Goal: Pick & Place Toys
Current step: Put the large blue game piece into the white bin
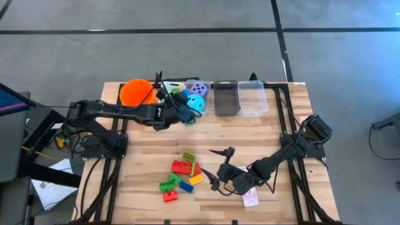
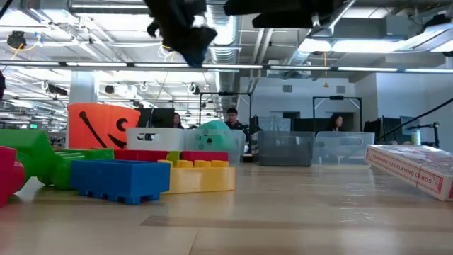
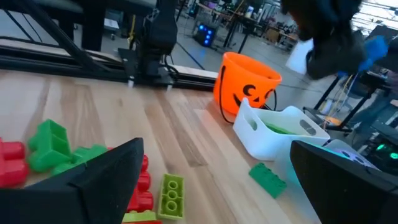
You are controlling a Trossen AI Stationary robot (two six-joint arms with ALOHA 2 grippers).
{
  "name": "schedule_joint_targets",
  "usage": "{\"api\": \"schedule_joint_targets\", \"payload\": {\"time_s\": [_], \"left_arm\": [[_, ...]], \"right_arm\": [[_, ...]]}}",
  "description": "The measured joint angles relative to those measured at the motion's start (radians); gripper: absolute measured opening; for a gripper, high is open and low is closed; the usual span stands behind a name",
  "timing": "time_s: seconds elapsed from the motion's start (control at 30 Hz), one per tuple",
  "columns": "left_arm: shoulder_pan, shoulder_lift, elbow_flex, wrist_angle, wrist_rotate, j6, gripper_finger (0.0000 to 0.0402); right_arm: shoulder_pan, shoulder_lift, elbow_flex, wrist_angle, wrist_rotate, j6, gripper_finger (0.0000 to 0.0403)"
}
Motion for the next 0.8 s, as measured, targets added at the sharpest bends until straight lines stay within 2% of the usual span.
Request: {"api": "schedule_joint_targets", "payload": {"time_s": [0.17,0.3,0.47,0.8], "left_arm": [[0.16,0.0,-0.138,0.177,0.198,0.072,0.0125],[0.287,0.0,-0.235,0.321,0.365,0.095,0.0125],[0.38,-0.018,-0.3,0.422,0.558,0.07,0.0125],[0.377,-0.139,-0.349,0.427,0.586,0.095,0.0125]], "right_arm": [[-0.01,0.0,0.0,-0.035,-0.005,0.031,0.0397],[-0.008,0.0,0.0,-0.04,-0.053,0.044,0.0397],[-0.01,0.0,0.0,-0.091,-0.117,0.089,0.0397],[-0.018,0.0,0.0,-0.205,-0.238,0.192,0.0397]]}}
